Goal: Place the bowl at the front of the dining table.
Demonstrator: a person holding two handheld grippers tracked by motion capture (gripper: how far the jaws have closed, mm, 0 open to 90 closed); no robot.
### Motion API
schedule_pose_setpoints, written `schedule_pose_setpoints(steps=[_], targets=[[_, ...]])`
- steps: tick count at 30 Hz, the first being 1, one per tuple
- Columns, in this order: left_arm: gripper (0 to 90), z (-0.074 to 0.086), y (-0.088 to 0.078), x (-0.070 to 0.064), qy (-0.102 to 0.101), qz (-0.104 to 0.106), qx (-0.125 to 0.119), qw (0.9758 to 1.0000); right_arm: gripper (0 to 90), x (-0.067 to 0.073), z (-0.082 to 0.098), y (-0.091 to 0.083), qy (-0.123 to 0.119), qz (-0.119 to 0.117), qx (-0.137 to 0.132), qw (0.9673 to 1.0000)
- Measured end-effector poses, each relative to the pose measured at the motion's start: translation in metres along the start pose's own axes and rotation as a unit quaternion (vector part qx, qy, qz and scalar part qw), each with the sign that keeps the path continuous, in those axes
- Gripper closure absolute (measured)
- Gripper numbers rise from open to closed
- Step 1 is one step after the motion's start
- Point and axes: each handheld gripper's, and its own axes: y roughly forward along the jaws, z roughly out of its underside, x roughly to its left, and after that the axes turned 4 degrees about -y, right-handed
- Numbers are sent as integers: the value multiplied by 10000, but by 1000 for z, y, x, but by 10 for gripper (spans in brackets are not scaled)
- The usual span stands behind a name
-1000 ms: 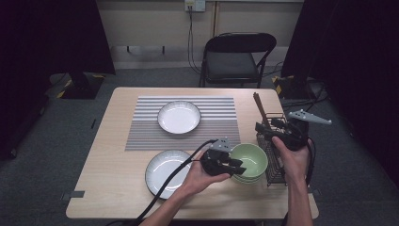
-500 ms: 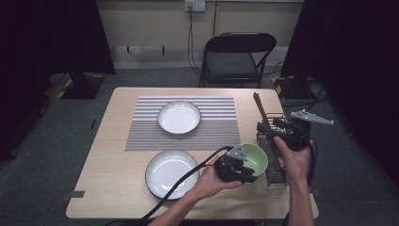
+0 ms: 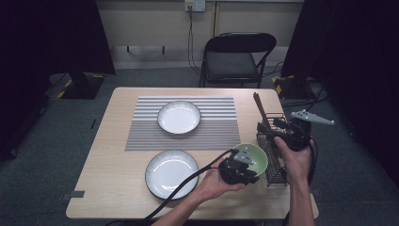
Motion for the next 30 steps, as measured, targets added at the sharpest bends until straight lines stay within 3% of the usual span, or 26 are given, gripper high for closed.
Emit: schedule_pose_setpoints(steps=[4, 16, 25, 30], targets=[[777, -1, 1, -2, 69, -79, 30, 9999, 245, 1, -1, -1, -7, 2, -16, 10000], [820, -11, -2, -1, -30, 54, -16, 10000, 239, -3, 0, -3, 7, 58, -15, 10000], [824, -11, -7, 4, -332, 290, -209, 9988, 230, -4, -1, -7, 19, 92, -58, 9999], [826, -13, -9, 6, -384, 324, -189, 9986, 223, -4, -1, -7, 13, 103, -61, 9999]])
